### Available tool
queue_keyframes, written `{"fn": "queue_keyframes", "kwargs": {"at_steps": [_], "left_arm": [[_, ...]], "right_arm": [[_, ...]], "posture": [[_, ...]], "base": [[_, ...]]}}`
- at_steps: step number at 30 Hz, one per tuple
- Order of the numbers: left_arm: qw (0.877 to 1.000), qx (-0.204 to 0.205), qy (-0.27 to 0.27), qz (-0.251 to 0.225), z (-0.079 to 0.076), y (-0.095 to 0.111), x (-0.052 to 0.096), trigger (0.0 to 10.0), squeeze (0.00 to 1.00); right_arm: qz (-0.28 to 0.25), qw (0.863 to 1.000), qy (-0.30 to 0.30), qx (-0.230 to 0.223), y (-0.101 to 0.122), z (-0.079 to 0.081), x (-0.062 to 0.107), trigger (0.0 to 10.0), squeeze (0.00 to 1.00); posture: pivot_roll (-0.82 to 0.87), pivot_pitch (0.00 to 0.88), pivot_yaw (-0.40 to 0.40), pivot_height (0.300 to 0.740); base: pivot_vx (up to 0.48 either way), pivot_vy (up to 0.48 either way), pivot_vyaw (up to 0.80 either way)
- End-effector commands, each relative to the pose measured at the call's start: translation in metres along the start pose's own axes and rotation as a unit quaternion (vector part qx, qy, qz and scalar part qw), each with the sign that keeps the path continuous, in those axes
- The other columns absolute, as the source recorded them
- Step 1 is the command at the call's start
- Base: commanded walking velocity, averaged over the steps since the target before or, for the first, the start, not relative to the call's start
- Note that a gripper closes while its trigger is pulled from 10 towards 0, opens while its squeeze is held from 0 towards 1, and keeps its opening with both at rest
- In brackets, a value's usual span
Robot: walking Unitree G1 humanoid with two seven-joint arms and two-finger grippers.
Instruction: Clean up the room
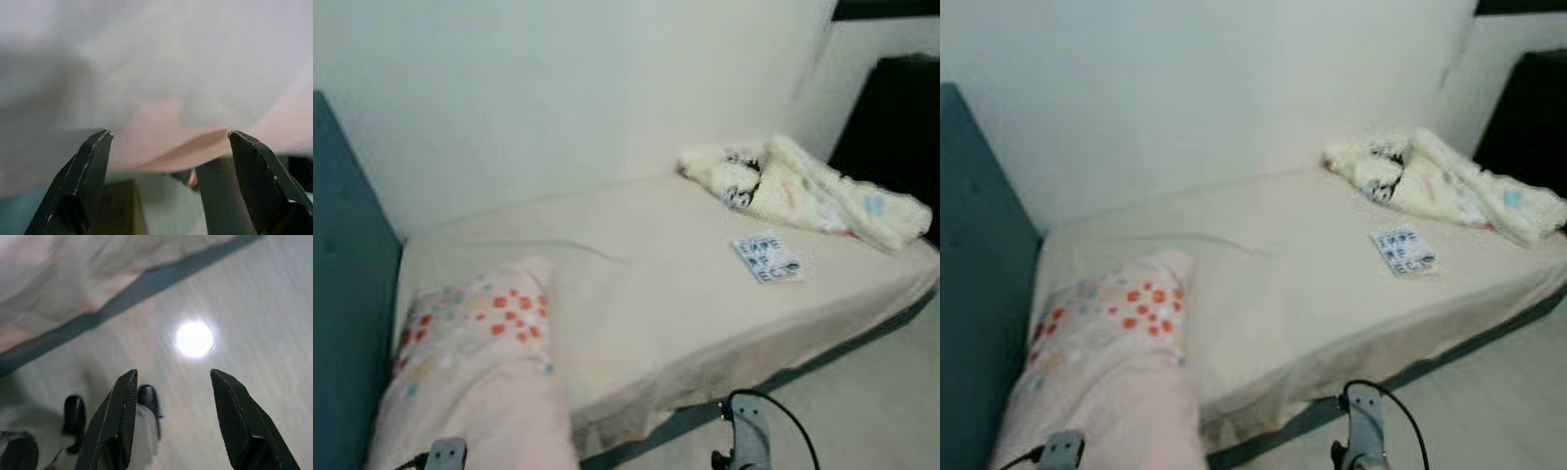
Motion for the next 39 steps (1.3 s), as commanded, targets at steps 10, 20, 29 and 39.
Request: {"fn": "queue_keyframes", "kwargs": {"at_steps": [10, 20, 29, 39], "left_arm": [[1.0, 0.002, -0.01, -0.004, -0.008, 0.002, -0.002, 10.0, 0.0], [1.0, 0.004, -0.016, -0.004, -0.011, 0.0, -0.002, 10.0, 0.0], [1.0, 0.006, -0.025, 0.007, -0.014, -0.011, 0.001, 10.0, 0.0], [0.999, -0.001, -0.028, 0.019, -0.013, -0.021, 0.004, 10.0, 0.0]], "right_arm": [[-0.015, 1.0, -0.008, 0.0, 0.008, -0.005, 0.0, 10.0, 0.0], [-0.063, 0.998, 0.011, 0.02, 0.041, 0.007, -0.001, 10.0, 0.0], [-0.13, 0.991, 0.021, -0.02, 0.088, 0.01, 0.003, 10.0, 0.0], [-0.179, 0.982, 0.041, -0.049, 0.126, 0.014, 0.009, 10.0, 0.0]], "posture": [[0.06, 0.0, 0.006, 0.74], [0.06, 0.0, 0.008, 0.74], [0.06, 0.0, 0.008, 0.74], [0.05, 0.0, 0.008, 0.74]], "base": [[0.0, 0.0, 0.8], [0.0, 0.0, 0.8], [0.0, 0.0, 0.8], [0.0, 0.0, 0.8]]}}
Point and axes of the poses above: a point about 5 cm out from each wrist's last joint towards the gripper, its own x axis pointing back from the gripper into the wrist, its own y axis along the axis of the wrist's last joint, z = x × y, the point moved 6 cm from there along -x, pointing out of the wrist towards the gripper, and after that the axes turned 12 degrees about -x, right-handed, at the moved point
